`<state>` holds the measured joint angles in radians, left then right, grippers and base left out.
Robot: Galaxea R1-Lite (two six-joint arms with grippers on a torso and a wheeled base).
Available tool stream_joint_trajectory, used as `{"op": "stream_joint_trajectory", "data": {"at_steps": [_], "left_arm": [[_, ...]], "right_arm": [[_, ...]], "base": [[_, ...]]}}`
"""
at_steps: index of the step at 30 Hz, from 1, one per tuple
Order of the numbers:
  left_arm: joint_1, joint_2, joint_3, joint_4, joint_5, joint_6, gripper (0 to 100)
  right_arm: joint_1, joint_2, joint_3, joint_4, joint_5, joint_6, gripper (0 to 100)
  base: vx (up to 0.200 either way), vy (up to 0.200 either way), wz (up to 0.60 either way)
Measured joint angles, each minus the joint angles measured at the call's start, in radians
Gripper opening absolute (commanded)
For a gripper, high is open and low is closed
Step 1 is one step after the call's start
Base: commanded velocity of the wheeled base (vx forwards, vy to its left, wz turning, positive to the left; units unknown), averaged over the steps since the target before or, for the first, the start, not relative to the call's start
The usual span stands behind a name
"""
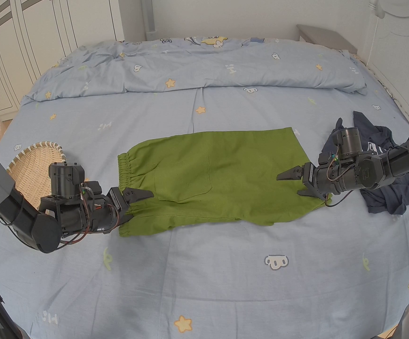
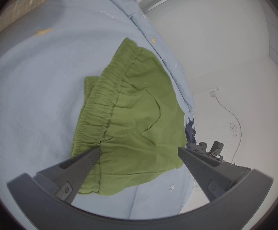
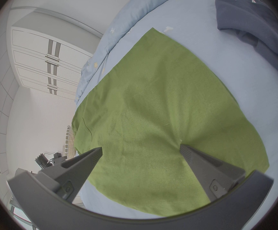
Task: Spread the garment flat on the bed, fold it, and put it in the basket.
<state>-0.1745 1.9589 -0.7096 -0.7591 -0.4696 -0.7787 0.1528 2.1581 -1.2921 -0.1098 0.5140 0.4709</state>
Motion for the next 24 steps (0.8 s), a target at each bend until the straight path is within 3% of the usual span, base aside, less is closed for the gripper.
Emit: {"op": "stream_joint_trajectory", "data": {"at_steps": [10, 24], "left_arm": [[-0.08, -0.033, 0.183, -0.13, 0.037, -0.007, 100], [-0.105, -0.065, 0.203, -0.129, 0.066, -0.008, 100]], "right_arm": [[-0.03, 0.0, -0.005, -0.018, 0.001, 0.003, 100], [-0.088, -0.053, 0.078, -0.021, 0.055, 0.003, 100]], "base": [[0.0, 0.0, 0.0], [0.0, 0.0, 0.0]]}}
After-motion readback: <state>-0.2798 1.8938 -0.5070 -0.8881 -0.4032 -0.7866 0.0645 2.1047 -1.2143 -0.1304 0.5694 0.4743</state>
